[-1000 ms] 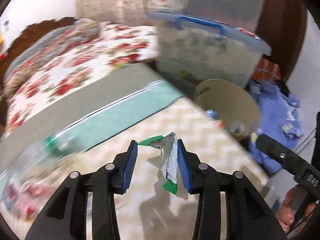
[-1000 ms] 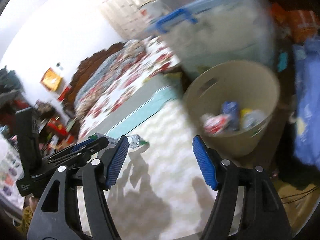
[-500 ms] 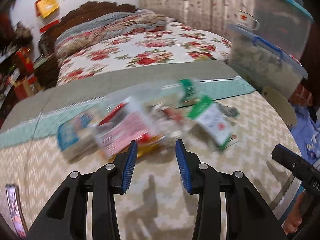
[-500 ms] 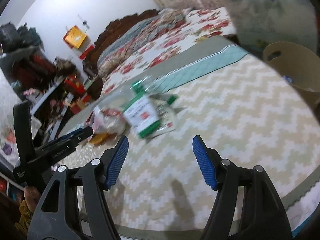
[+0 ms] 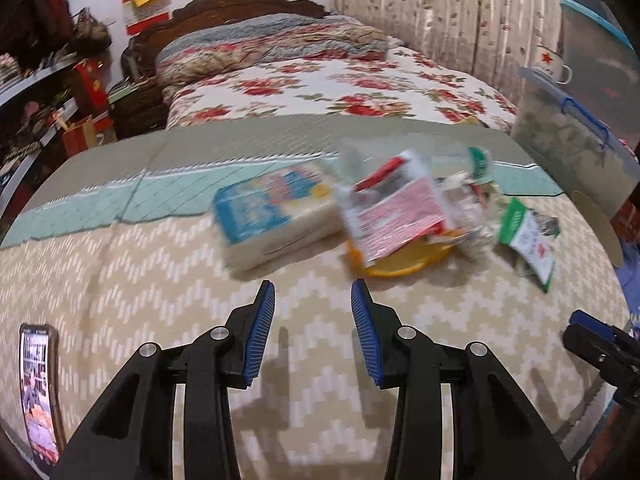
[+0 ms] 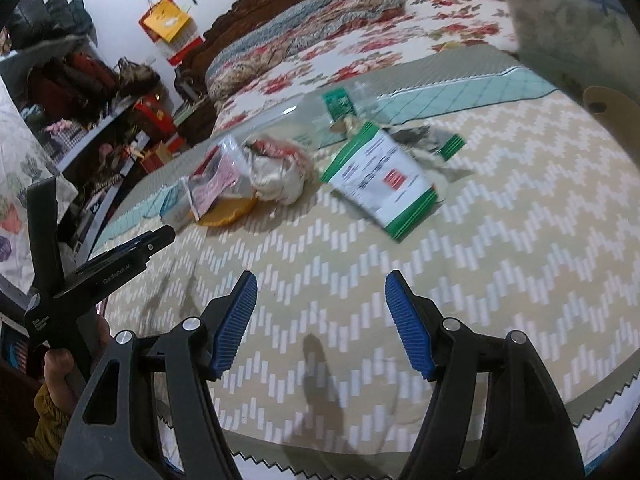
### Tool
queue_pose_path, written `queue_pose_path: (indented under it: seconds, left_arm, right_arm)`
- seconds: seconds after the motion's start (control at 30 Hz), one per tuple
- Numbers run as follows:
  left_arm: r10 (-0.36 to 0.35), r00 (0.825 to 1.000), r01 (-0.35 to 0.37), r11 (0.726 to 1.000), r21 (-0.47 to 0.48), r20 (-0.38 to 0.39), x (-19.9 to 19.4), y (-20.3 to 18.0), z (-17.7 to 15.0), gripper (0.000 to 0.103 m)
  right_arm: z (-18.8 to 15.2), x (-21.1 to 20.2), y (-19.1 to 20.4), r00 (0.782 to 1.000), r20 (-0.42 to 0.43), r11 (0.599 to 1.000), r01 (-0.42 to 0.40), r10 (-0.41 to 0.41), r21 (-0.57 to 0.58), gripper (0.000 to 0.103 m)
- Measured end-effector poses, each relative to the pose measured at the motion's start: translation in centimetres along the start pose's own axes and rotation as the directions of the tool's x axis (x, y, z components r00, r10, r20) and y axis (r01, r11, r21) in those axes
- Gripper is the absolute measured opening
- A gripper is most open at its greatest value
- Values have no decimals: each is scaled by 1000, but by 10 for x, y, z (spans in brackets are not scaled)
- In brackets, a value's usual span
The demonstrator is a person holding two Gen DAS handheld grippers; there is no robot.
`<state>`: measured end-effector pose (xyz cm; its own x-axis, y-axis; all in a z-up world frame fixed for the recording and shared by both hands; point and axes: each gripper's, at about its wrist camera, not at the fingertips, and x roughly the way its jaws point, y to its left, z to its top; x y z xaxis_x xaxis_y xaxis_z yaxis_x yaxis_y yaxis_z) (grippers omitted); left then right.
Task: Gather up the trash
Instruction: 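Move both open tools back over the remaining trash on the bed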
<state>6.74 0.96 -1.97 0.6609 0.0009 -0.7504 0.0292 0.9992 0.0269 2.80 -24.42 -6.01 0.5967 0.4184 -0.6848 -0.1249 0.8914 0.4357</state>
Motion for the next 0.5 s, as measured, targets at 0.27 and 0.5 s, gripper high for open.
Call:
queue_pose_path:
  seconds: [0.27, 0.5]
  left_arm:
    - [27, 999, -28, 998, -48, -35, 15, 28, -21, 43]
    - [-13, 999, 11, 999, -46, -33, 13, 32, -24, 59]
  right_arm:
    - [-4, 17, 1, 999, -54, 1000, 4, -4, 8, 70]
    - [-8, 18, 0, 999, -7, 999, -35, 35, 11, 82]
